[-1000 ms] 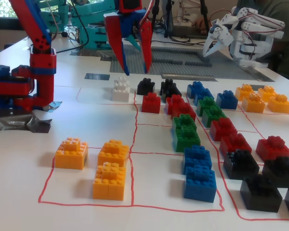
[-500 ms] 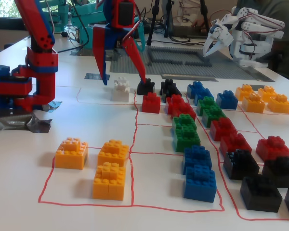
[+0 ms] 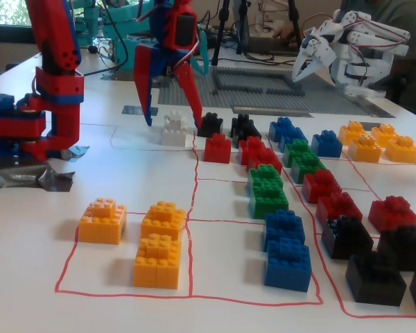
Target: Grab the block and put it in the grey marker
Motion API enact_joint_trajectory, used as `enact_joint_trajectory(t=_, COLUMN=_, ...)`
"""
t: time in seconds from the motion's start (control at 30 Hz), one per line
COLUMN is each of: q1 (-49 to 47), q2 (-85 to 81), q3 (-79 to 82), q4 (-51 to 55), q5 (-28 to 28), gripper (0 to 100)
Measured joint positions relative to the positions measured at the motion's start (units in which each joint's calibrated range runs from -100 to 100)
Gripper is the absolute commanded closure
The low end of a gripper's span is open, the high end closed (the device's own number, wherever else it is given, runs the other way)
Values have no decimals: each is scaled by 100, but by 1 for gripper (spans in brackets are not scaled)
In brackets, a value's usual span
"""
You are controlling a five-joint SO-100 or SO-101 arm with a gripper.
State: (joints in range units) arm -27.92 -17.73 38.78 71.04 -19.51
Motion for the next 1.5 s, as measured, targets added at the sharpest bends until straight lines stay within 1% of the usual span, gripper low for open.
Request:
enact_joint_trajectory(t=0.57, q1=-73, q2=659, q3=-200, q4=-356, q5=-34, gripper=68)
enact_joint_trajectory(t=0.87, q1=-73, q2=918, q3=-209, q4=-485, q5=-34, gripper=73)
enact_joint_trajectory(t=0.97, q1=-73, q2=960, q3=-209, q4=-631, q5=-29, gripper=76)
enact_joint_trajectory(t=1.13, q1=-73, q2=968, q3=-209, q4=-809, q5=-20, gripper=87)
enact_joint_trajectory(t=1.2, q1=-73, q2=968, q3=-209, q4=-817, q5=29, gripper=89)
enact_joint_trajectory(t=1.27, q1=-73, q2=968, q3=-209, q4=-817, q5=63, gripper=98)
enact_joint_trajectory(t=1.3, q1=-66, q2=968, q3=-209, q4=-817, q5=68, gripper=100)
enact_joint_trajectory(t=1.5, q1=139, q2=968, q3=-263, q4=-615, q5=200, gripper=100)
